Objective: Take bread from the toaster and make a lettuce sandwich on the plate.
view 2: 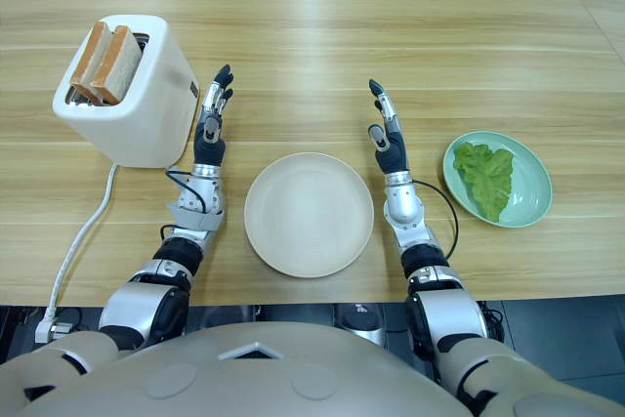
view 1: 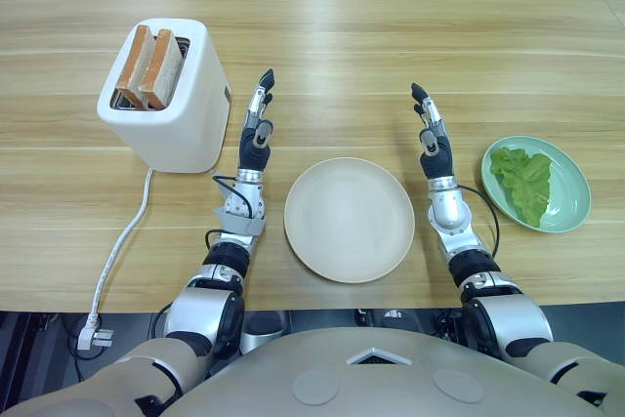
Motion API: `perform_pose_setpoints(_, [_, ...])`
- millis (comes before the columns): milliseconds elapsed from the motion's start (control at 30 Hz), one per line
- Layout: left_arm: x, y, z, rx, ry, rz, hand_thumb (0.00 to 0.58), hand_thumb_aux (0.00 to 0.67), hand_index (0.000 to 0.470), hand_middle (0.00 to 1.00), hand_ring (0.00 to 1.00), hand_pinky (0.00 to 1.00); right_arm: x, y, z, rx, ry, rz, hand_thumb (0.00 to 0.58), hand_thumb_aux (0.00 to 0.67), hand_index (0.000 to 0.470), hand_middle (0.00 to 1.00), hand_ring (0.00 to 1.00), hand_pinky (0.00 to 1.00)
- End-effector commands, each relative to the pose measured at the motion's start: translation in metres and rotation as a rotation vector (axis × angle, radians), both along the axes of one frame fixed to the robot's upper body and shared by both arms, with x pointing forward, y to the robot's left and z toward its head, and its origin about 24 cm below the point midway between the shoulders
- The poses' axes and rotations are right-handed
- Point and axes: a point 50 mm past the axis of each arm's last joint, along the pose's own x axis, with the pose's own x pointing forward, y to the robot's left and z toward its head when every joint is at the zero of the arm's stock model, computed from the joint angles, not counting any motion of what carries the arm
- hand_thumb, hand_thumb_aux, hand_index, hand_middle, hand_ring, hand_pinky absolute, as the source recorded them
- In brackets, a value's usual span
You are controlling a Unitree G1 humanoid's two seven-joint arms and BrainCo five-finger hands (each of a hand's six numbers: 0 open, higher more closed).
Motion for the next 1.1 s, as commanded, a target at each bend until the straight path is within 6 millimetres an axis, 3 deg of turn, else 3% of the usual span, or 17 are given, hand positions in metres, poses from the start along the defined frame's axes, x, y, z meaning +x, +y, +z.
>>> perform_pose_setpoints(33, [-0.001,-0.001,-0.003,0.002,0.012,-0.003,0.000,0.000,0.000,0.00,0.00,0.00,-0.001,0.001,0.001,-0.009,-0.011,0.007,0.000,0.000,0.000,0.00,0.00,0.00])
perform_pose_setpoints(200, [-0.001,-0.001,-0.001,0.013,0.001,0.000,0.000,0.000,0.000,0.00,0.00,0.00,-0.002,-0.001,0.002,-0.004,-0.021,-0.004,0.000,0.000,0.000,0.00,0.00,0.00])
perform_pose_setpoints(267, [-0.003,0.001,0.005,0.105,-0.065,0.011,0.000,0.000,0.000,0.00,0.00,0.00,-0.002,-0.001,0.002,-0.001,-0.028,-0.009,0.000,0.000,0.000,0.00,0.00,0.00])
perform_pose_setpoints(400, [-0.018,0.011,0.045,0.373,-0.370,0.123,0.000,0.000,0.000,0.00,0.00,0.00,-0.004,-0.001,0.002,-0.006,-0.040,-0.014,0.000,0.000,0.000,0.00,0.00,0.00])
perform_pose_setpoints(467, [-0.029,0.030,0.069,0.517,-0.491,0.255,0.000,0.000,0.000,0.00,0.00,0.00,-0.004,-0.001,0.003,-0.010,-0.045,-0.017,0.000,0.000,0.000,0.00,0.00,0.00])
perform_pose_setpoints(567, [-0.041,0.074,0.092,0.688,-0.524,0.492,0.000,0.000,0.000,0.00,0.00,0.00,-0.003,-0.002,0.005,-0.011,-0.053,-0.023,0.000,0.000,0.000,0.00,0.00,0.00])
perform_pose_setpoints(667, [-0.048,0.129,0.103,0.821,-0.448,0.733,0.000,0.000,0.000,0.00,0.00,0.00,-0.002,-0.002,0.007,-0.019,-0.070,-0.020,0.000,0.000,0.000,0.00,0.00,0.00])
perform_pose_setpoints(733, [-0.051,0.154,0.103,0.883,-0.388,0.836,0.000,0.000,0.000,0.00,0.00,0.00,-0.002,-0.003,0.008,-0.022,-0.073,-0.021,0.000,0.000,0.000,0.00,0.00,0.00])
perform_pose_setpoints(867, [-0.051,0.181,0.096,0.956,-0.286,0.920,0.000,0.000,0.000,0.00,0.00,0.00,-0.003,-0.005,0.008,-0.027,-0.073,-0.029,0.000,0.000,0.000,0.00,0.00,0.00])
perform_pose_setpoints(1100, [-0.029,0.213,0.082,0.999,-0.086,0.952,0.000,0.000,0.000,0.00,0.00,0.00,-0.002,-0.007,0.007,-0.037,-0.069,-0.035,0.000,0.000,0.000,0.00,0.00,0.00])
